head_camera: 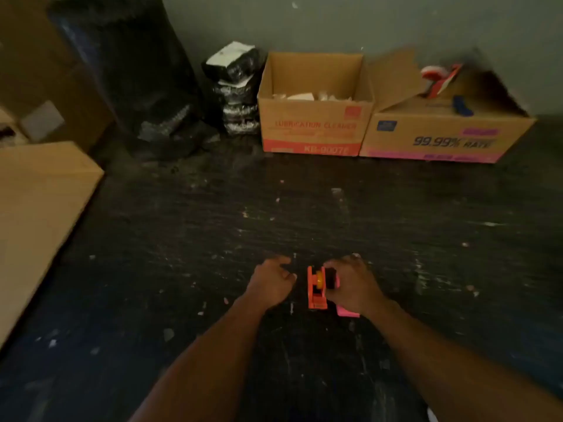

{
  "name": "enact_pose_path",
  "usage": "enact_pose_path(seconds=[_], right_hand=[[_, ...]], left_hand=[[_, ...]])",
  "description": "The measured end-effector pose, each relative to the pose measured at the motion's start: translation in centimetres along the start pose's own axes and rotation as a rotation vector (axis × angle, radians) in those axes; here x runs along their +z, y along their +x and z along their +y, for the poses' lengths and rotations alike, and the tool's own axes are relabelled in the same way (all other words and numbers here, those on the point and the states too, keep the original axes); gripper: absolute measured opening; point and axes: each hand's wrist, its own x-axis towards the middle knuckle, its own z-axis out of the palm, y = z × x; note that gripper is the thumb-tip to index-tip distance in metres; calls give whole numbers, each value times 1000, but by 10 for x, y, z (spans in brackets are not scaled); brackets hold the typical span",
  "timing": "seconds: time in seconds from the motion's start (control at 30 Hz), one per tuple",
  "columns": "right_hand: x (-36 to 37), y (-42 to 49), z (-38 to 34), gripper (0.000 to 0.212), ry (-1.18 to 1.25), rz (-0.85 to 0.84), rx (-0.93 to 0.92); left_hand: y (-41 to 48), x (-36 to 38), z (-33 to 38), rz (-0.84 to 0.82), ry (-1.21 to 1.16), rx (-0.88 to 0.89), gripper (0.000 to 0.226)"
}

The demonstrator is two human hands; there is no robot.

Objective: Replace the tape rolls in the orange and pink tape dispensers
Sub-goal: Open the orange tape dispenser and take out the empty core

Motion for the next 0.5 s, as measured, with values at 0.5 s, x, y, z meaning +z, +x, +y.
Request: enact_pose_path(seconds=[0.5], right_hand=[[8, 43, 21, 101, -188, -239, -73]], left_hand=[[33, 47, 2, -161, -376, -215, 30]])
